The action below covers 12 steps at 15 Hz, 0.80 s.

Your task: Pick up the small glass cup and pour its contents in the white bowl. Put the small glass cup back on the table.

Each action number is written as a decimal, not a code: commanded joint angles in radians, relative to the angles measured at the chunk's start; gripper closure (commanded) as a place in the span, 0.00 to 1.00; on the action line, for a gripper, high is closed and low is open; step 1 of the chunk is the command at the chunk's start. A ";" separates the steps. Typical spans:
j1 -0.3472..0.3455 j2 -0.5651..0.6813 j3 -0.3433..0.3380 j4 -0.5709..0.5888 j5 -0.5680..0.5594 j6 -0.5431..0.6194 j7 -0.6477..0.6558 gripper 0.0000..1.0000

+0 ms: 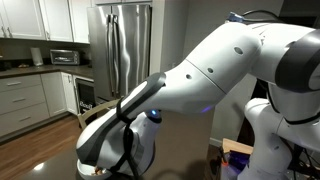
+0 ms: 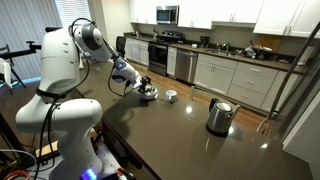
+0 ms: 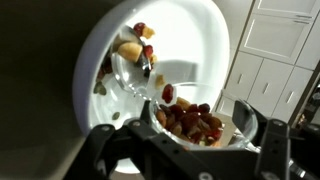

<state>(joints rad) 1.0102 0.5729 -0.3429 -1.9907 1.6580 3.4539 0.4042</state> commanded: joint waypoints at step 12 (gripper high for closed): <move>0.109 -0.009 -0.115 -0.002 0.012 0.000 -0.019 0.43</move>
<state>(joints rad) 1.0741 0.5774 -0.4154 -1.9896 1.6579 3.4539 0.4039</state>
